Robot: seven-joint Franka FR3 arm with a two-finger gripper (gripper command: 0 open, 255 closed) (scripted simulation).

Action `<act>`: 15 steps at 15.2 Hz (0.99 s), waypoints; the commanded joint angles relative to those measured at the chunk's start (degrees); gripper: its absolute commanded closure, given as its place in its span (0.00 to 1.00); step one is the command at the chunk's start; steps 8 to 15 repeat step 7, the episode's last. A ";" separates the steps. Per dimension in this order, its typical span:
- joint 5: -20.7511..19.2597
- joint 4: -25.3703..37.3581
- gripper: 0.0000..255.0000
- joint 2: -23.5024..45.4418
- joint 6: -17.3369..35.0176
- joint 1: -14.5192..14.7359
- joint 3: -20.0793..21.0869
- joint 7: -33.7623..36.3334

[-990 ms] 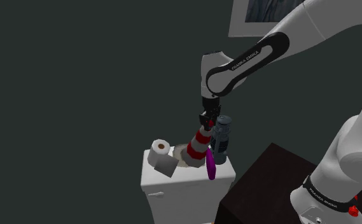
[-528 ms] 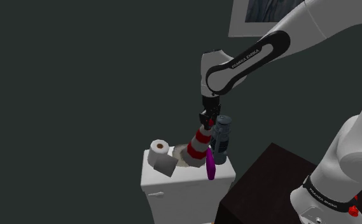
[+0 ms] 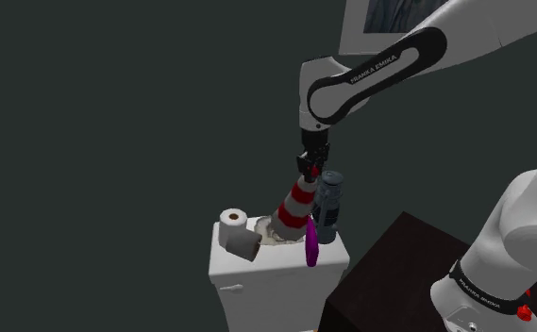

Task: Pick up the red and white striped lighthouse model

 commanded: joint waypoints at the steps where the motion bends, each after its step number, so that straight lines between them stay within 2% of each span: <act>1: 0.03 0.81 1.00 -0.82 -1.53 0.03 0.03 0.09; 5: 0.08 2.49 1.00 -2.29 -4.67 0.02 -0.01 0.08; 15: 0.08 2.56 1.00 -2.34 -4.79 0.02 -0.01 0.08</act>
